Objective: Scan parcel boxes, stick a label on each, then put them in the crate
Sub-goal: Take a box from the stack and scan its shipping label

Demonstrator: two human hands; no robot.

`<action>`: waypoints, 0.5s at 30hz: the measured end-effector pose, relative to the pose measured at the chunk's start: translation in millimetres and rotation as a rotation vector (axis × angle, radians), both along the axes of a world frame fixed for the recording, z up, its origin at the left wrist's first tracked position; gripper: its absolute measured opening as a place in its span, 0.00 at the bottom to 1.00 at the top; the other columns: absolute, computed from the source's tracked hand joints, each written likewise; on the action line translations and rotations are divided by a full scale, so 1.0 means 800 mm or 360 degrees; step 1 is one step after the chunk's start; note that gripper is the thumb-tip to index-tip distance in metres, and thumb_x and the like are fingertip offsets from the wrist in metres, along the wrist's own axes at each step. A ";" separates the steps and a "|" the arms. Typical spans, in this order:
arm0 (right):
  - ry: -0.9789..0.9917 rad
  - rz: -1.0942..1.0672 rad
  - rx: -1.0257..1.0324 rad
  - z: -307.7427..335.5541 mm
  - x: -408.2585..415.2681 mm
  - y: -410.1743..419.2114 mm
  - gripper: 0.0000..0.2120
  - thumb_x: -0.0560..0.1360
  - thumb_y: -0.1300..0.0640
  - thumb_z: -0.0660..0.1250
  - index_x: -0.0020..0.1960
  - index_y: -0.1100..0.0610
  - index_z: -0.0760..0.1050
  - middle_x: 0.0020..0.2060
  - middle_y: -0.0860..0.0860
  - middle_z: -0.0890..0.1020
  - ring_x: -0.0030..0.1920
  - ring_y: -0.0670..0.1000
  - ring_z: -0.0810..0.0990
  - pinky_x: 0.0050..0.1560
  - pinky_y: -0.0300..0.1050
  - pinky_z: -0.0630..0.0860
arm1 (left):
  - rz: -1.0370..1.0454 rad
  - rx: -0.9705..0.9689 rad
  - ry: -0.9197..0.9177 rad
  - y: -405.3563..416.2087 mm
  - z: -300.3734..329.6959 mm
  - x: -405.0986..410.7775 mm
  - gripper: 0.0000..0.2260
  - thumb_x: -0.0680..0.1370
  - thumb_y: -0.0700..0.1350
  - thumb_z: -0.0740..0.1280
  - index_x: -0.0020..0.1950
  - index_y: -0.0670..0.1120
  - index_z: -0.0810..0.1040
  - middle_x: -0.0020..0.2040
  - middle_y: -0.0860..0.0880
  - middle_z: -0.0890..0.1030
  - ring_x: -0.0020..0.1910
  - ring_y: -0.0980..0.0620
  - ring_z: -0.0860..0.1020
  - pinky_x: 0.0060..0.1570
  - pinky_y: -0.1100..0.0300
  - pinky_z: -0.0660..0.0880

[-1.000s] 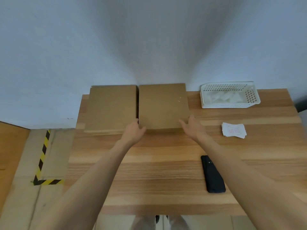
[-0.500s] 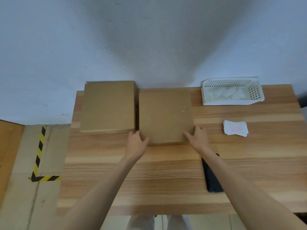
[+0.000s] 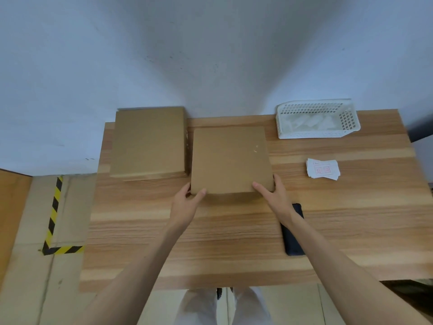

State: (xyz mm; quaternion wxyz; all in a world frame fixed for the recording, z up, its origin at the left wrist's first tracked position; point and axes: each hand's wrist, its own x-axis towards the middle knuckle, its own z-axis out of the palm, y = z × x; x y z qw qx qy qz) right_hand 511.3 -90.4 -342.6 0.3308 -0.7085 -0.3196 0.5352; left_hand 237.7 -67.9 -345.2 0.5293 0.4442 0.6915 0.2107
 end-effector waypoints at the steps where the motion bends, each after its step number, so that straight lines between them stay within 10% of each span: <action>1: 0.0009 -0.0004 0.0039 0.007 0.002 0.000 0.36 0.74 0.45 0.76 0.76 0.50 0.64 0.66 0.45 0.76 0.66 0.46 0.75 0.68 0.48 0.72 | 0.0019 0.0020 -0.0027 0.002 0.006 -0.002 0.28 0.73 0.63 0.73 0.70 0.53 0.77 0.62 0.59 0.82 0.65 0.55 0.77 0.69 0.49 0.73; 6: 0.0014 -0.0002 0.0164 0.046 0.012 -0.003 0.46 0.66 0.36 0.79 0.77 0.47 0.65 0.67 0.42 0.78 0.69 0.45 0.74 0.71 0.51 0.71 | 0.0054 0.0161 -0.0170 0.005 0.037 -0.012 0.33 0.68 0.63 0.77 0.71 0.53 0.78 0.63 0.59 0.82 0.67 0.57 0.77 0.70 0.51 0.72; 11: -0.0137 -0.0017 0.0312 0.079 0.015 -0.018 0.26 0.74 0.46 0.76 0.69 0.50 0.75 0.58 0.41 0.83 0.59 0.42 0.80 0.54 0.36 0.77 | 0.0130 0.0269 -0.0142 0.005 0.074 -0.008 0.20 0.75 0.53 0.76 0.65 0.51 0.82 0.56 0.57 0.85 0.58 0.56 0.81 0.62 0.55 0.78; 15: -0.0250 -0.0070 0.0328 0.097 0.009 -0.025 0.19 0.74 0.38 0.72 0.61 0.47 0.80 0.51 0.42 0.85 0.52 0.41 0.83 0.57 0.43 0.79 | 0.0155 0.0334 -0.0017 0.006 0.088 -0.005 0.26 0.71 0.67 0.73 0.61 0.51 0.84 0.52 0.56 0.86 0.54 0.56 0.82 0.60 0.55 0.78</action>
